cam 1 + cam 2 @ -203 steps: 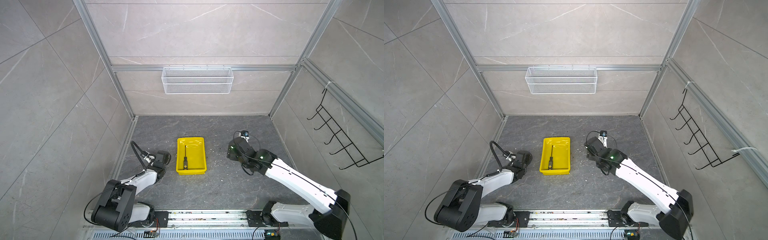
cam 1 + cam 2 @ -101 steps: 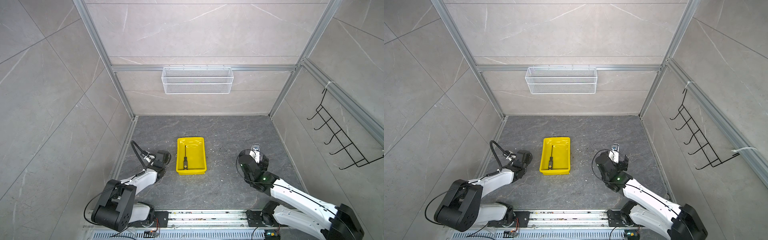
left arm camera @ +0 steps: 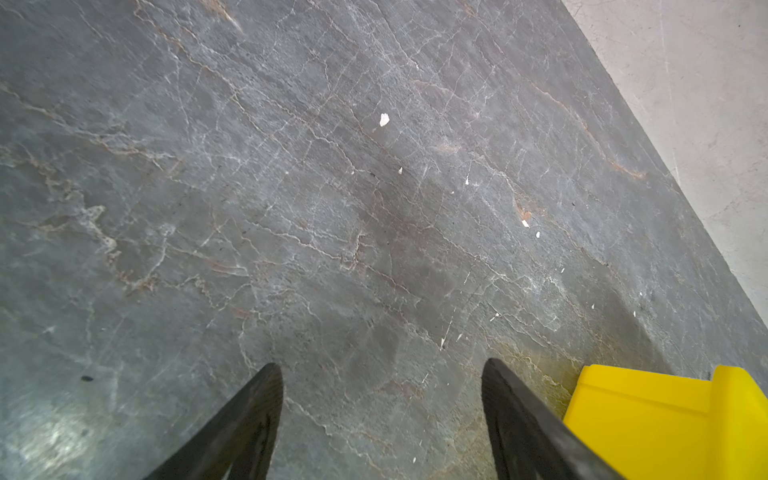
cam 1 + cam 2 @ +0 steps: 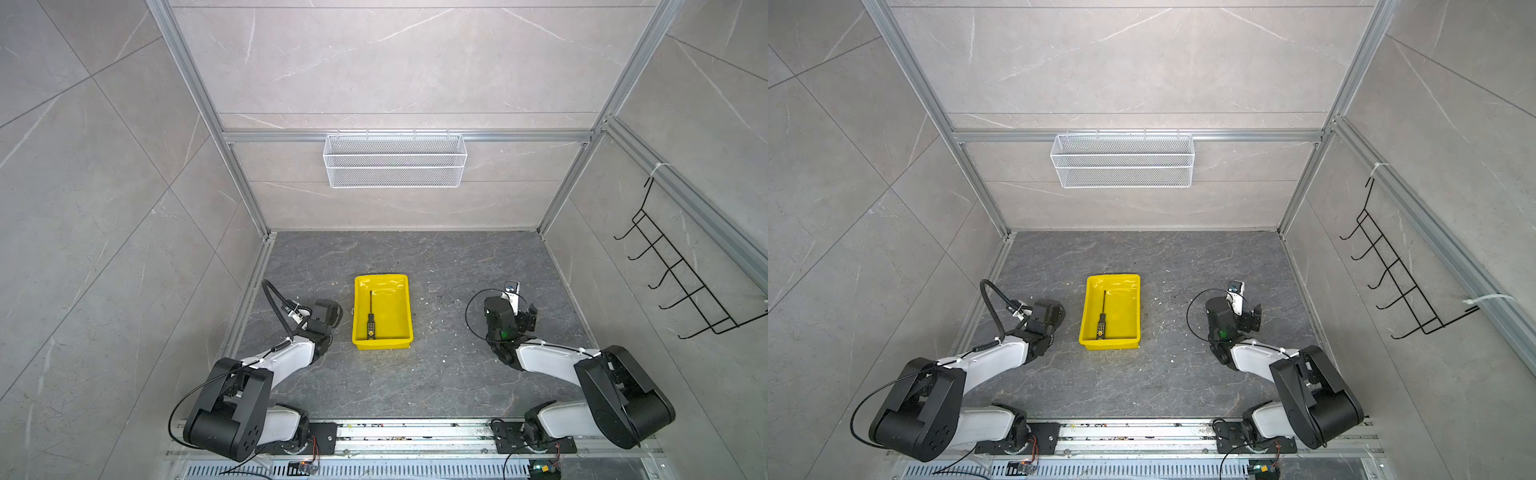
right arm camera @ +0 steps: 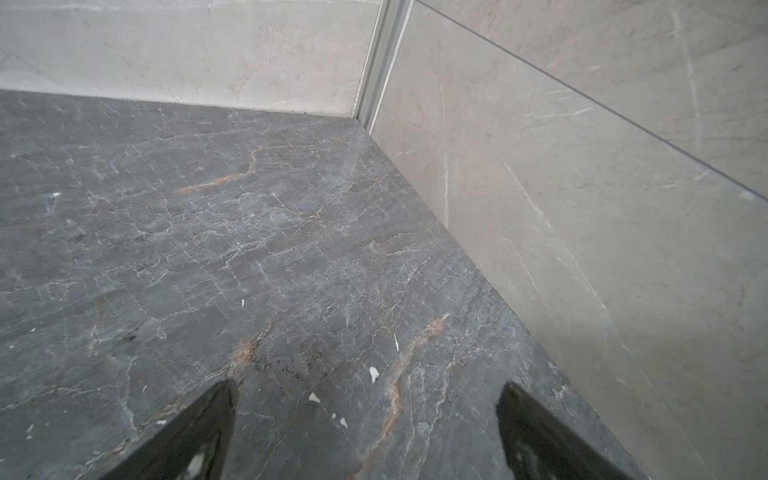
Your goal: Put the screwdriver in the bin
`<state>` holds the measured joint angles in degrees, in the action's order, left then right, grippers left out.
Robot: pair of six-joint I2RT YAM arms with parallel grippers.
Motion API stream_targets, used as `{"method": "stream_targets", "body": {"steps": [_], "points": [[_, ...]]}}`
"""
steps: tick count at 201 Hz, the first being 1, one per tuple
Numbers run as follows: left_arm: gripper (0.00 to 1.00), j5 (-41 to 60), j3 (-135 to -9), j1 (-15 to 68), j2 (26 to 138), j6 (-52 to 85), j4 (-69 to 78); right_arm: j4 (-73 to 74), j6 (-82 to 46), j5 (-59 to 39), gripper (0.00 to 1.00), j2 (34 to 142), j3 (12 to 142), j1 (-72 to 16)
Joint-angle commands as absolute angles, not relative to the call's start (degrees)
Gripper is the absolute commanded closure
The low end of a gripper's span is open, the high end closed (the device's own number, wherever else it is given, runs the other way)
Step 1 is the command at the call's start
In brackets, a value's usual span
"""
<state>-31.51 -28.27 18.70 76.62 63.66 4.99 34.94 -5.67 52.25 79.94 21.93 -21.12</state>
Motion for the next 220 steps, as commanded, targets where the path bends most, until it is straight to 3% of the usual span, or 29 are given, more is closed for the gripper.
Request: {"method": "stream_targets", "body": {"steps": [1,16,35,60,84,125,156,161,165,176,186,220], "points": [[0.22,-32.6,-30.3,18.6,77.8,61.9,5.2,56.0,-3.1,48.7,0.00,78.9,14.1,-18.9],[0.22,-31.0,-31.2,18.5,78.7,59.9,6.0,70.6,-1.9,47.2,0.00,83.4,10.6,-16.7],[0.19,-27.4,-33.9,18.5,79.8,54.6,4.6,61.6,-3.6,43.5,0.00,80.5,12.2,-16.6],[0.15,-25.1,-38.1,18.5,80.9,51.2,-0.3,62.6,-1.1,39.0,0.00,82.2,13.2,-16.0],[0.12,-24.2,-39.4,18.5,81.7,48.6,-1.2,59.6,3.7,28.1,0.01,84.9,16.3,-16.0],[0.09,-22.9,-39.8,18.8,81.7,45.2,-0.4,57.5,2.1,25.9,0.00,84.3,16.7,-14.7],[0.01,-28.7,-40.8,21.4,79.8,39.1,-2.3,49.1,-0.9,16.0,0.00,85.5,20.2,-9.8],[0.00,-28.0,-40.9,21.8,79.2,36.8,-2.1,53.6,-0.6,14.2,0.01,87.9,19.9,-8.6],[0.00,-26.6,-41.2,22.0,78.8,34.5,-2.1,57.1,-0.2,14.1,0.01,89.0,19.2,-8.3],[0.00,-21.5,-42.5,22.1,77.2,29.1,-3.9,49.1,-1.4,13.7,0.00,86.3,20.4,-8.3],[0.00,-19.3,-44.3,22.1,75.9,27.6,-7.9,54.8,-0.4,14.3,0.00,88.2,19.5,-8.3],[0.00,-21.6,-44.8,22.1,70.9,23.2,-7.7,52.8,-0.7,14.4,0.01,87.4,19.8,-8.3]]}}
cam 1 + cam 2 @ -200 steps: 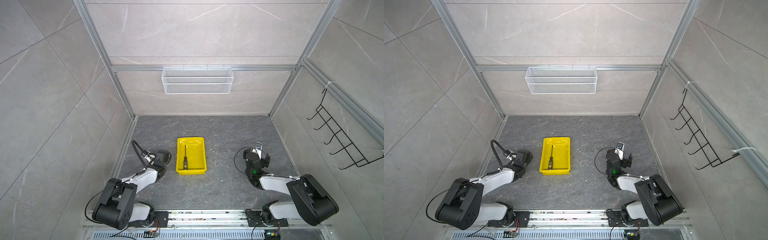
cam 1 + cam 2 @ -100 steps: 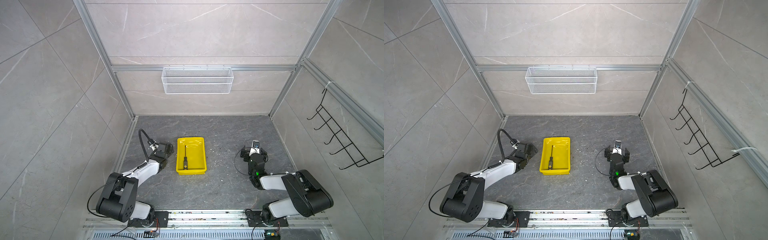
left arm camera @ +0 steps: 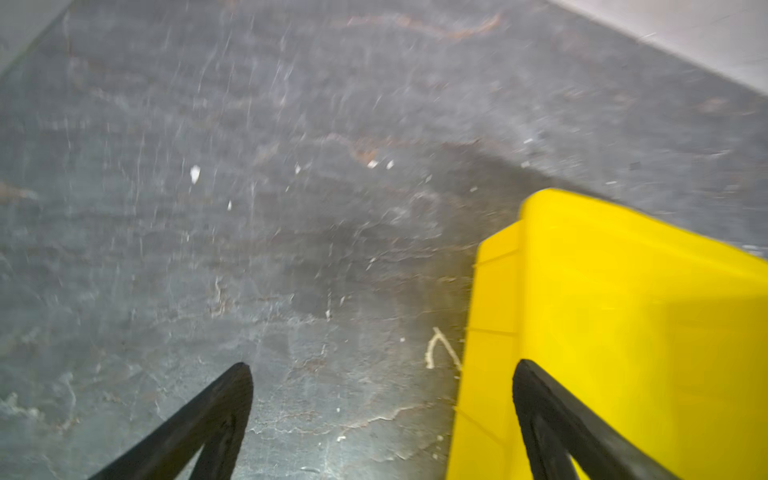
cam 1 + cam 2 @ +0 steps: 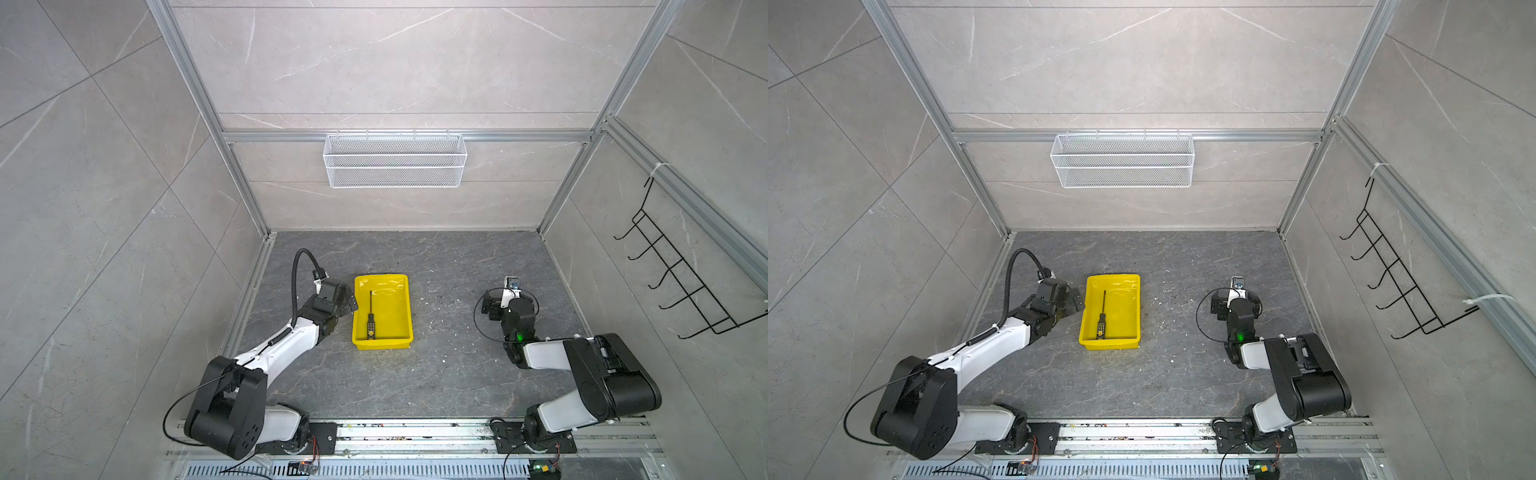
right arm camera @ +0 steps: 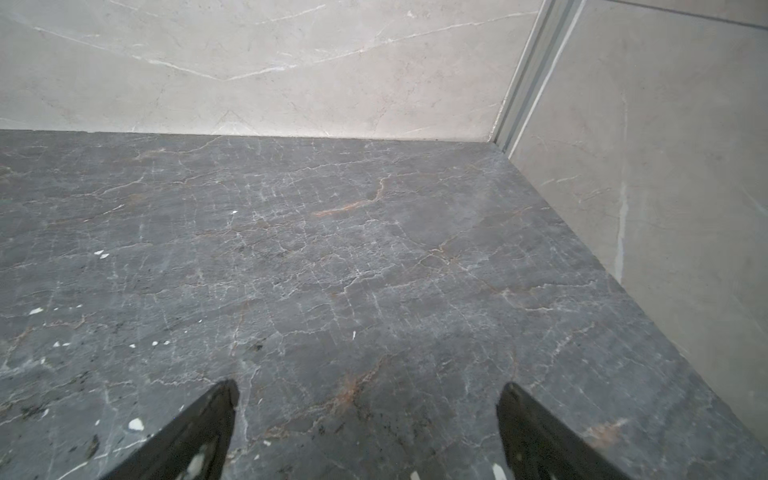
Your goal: Put the screwdriver in the bin
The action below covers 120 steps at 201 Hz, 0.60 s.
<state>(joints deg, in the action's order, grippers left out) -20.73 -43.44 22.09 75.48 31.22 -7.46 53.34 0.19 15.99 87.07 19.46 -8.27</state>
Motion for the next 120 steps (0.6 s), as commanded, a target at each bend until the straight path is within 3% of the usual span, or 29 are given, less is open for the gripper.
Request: {"method": "stream_targets", "body": {"steps": [1,44,91,120], "points": [[0.00,-21.8,-44.7,22.1,70.7,22.9,-7.4,52.7,-0.7,14.4,0.01,87.3,19.8,-8.3],[0.00,-37.4,-37.1,22.1,68.8,3.9,12.6,52.7,-0.7,14.3,0.00,87.3,19.8,-8.3],[0.00,-33.5,-27.6,21.8,77.6,-13.8,31.6,52.6,-0.7,14.3,0.00,87.3,19.8,-8.3],[0.00,-30.0,-23.8,19.0,84.6,-14.5,44.0,52.7,-0.7,14.3,0.00,87.3,19.8,-8.3]]}}
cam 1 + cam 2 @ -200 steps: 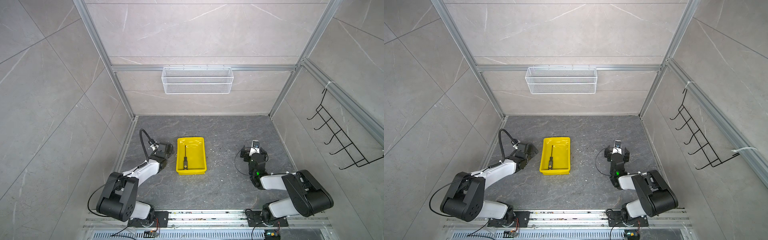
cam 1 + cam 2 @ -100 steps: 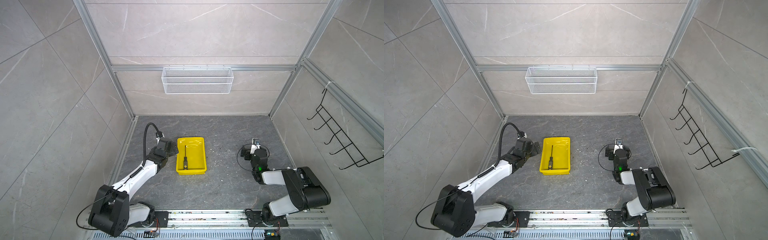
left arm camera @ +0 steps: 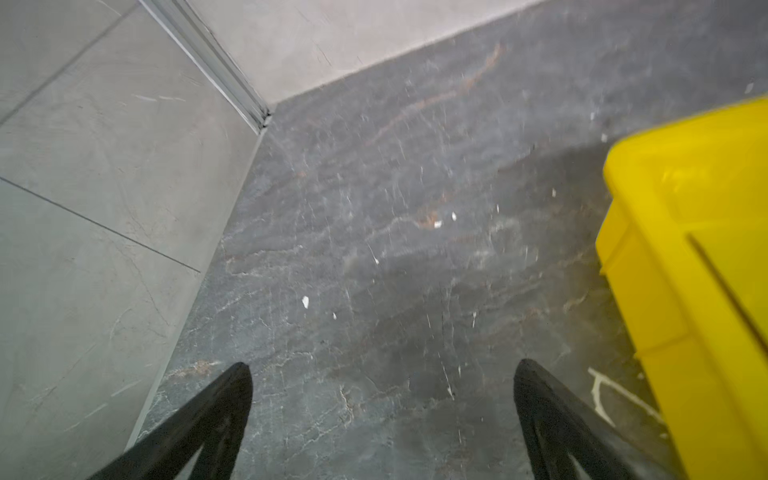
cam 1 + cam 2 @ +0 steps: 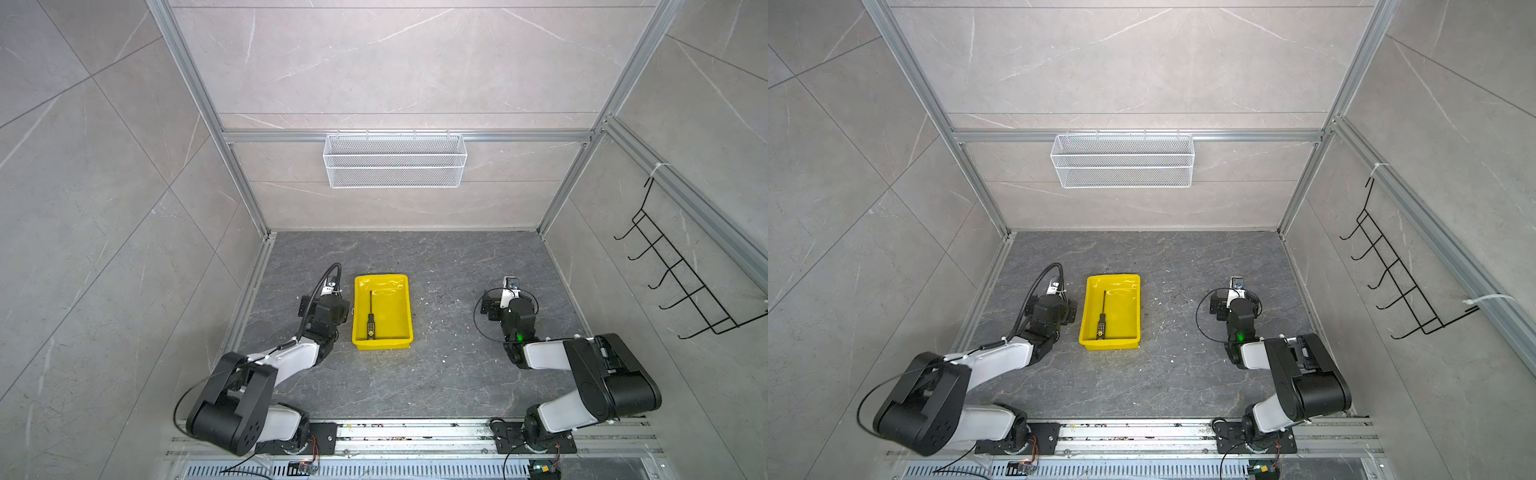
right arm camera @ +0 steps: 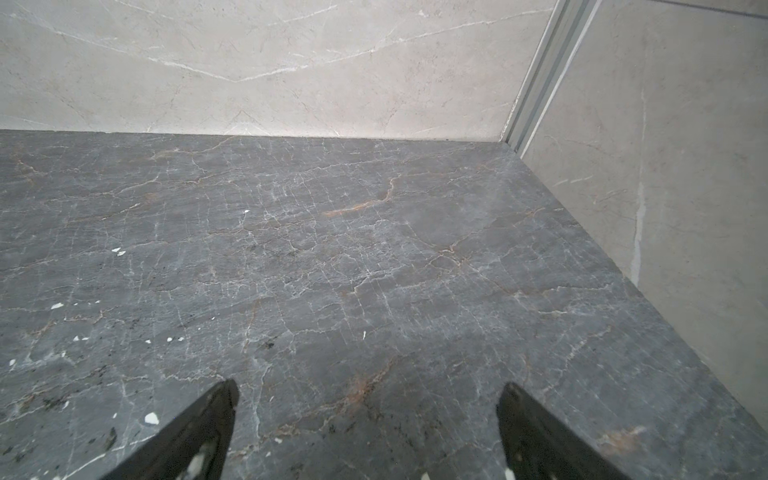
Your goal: Put the screwdriver in the bin
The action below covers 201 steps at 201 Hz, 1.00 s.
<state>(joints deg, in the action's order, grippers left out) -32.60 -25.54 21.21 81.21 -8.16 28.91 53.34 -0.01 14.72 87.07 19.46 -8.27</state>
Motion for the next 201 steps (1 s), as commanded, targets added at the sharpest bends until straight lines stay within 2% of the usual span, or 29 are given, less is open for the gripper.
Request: {"method": "stream_targets", "body": {"steps": [1,16,62,89,104,118,135,152,201], "points": [[0.00,-29.7,-23.9,19.0,84.7,-14.6,44.0,52.7,-0.7,14.3,0.00,87.3,19.8,-8.3],[0.00,-27.3,-22.9,18.2,86.3,-16.5,47.1,52.7,-0.8,14.3,0.01,87.3,19.8,-8.3],[0.00,-29.4,-21.9,15.8,85.3,-12.8,49.2,52.7,-0.8,14.3,0.00,87.3,19.8,-8.3],[0.00,-22.8,-16.4,7.7,82.0,-4.5,54.7,52.6,-0.8,14.3,0.01,87.3,19.8,-8.3],[0.00,-20.5,-12.9,4.2,83.8,-1.4,62.9,52.7,-0.8,14.2,0.00,87.3,19.8,-8.4],[0.00,-18.3,-13.6,4.2,84.1,-1.9,60.6,52.6,-0.8,14.3,0.00,87.3,19.8,-8.4],[0.00,-20.4,-14.6,4.3,88.5,-2.8,65.4,52.6,-0.8,14.2,0.01,87.3,19.8,-8.3],[0.00,-18.2,-17.0,3.2,86.0,-0.7,55.3,52.7,-0.8,14.3,0.00,87.3,19.8,-8.4],[0.00,-16.9,-18.2,2.2,86.3,-0.1,53.8,52.4,-0.8,14.2,0.00,87.4,20.0,-8.3]]}}
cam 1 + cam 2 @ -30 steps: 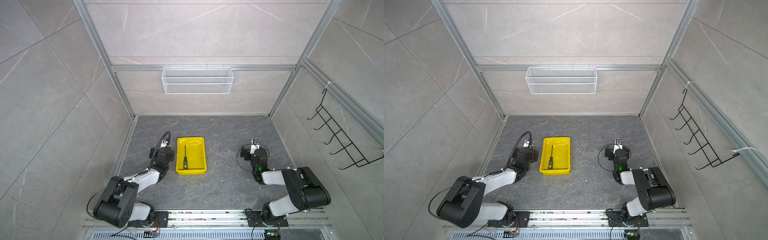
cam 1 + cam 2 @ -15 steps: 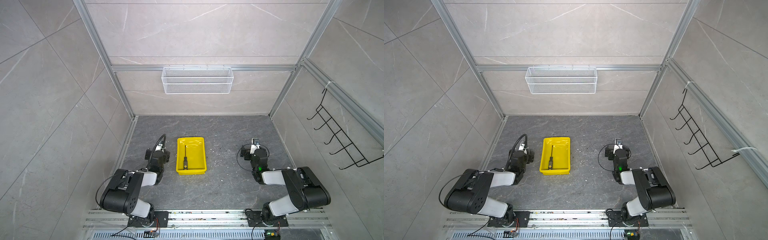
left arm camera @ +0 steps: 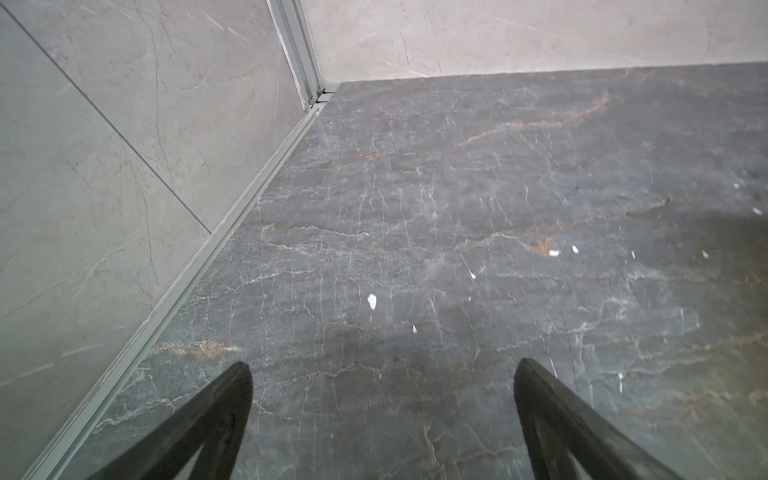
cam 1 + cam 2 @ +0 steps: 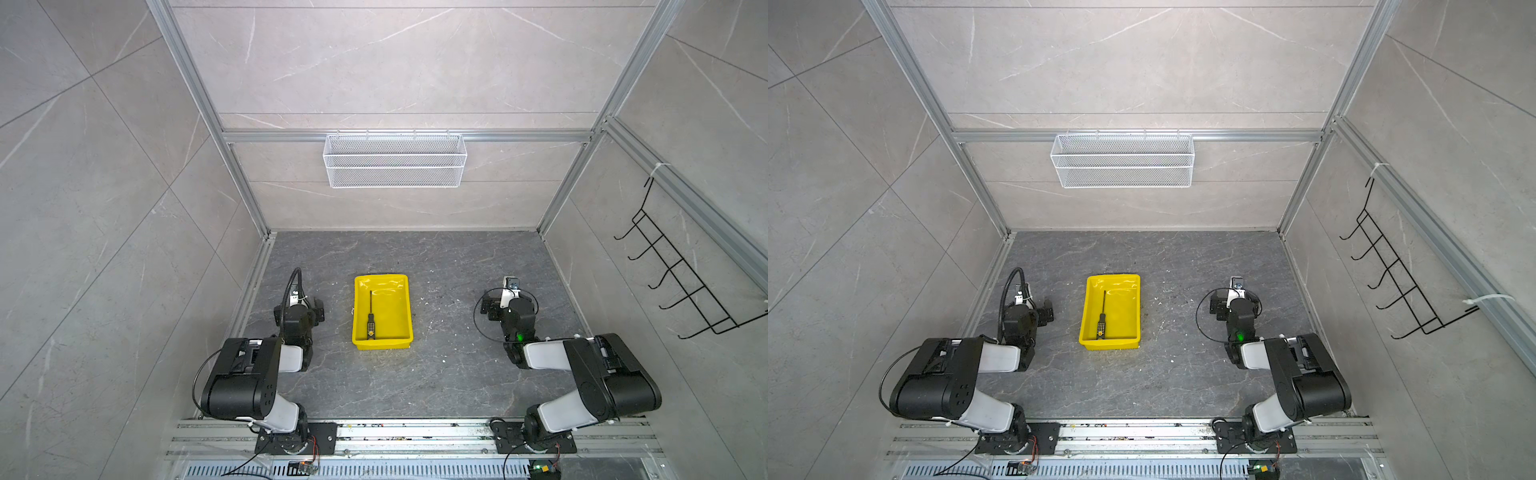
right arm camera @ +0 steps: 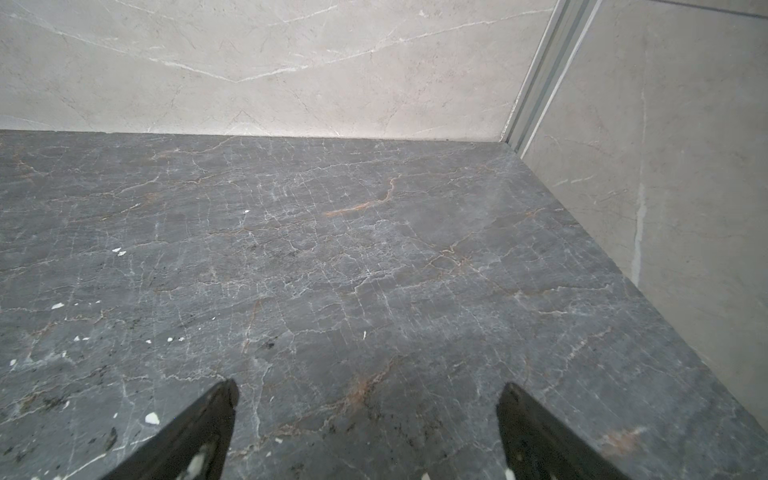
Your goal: Put the screwdriver in the bin
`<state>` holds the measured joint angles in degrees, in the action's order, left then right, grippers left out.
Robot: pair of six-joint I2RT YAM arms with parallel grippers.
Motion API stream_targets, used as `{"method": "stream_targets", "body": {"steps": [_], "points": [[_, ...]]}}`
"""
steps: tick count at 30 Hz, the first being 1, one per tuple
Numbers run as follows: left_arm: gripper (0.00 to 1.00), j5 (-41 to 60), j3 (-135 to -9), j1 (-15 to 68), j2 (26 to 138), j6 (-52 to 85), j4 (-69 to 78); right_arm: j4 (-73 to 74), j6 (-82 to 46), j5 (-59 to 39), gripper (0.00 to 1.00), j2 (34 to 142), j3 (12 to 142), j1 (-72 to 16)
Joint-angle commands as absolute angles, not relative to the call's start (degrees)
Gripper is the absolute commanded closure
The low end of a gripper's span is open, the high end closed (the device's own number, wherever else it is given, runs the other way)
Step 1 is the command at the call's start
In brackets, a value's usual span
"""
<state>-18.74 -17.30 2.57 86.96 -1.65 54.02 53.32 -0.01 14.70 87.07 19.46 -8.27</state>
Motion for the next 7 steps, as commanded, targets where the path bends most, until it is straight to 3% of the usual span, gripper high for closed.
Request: {"method": "stream_targets", "body": {"steps": [1,7], "points": [[0.00,-17.0,-18.2,2.1,86.3,-0.2,53.8,52.4,-0.8,14.2,0.00,87.4,20.0,-8.3],[0.00,-16.4,-18.5,1.7,86.4,0.0,53.5,52.4,-0.8,14.1,0.00,87.4,20.0,-8.3]]}}
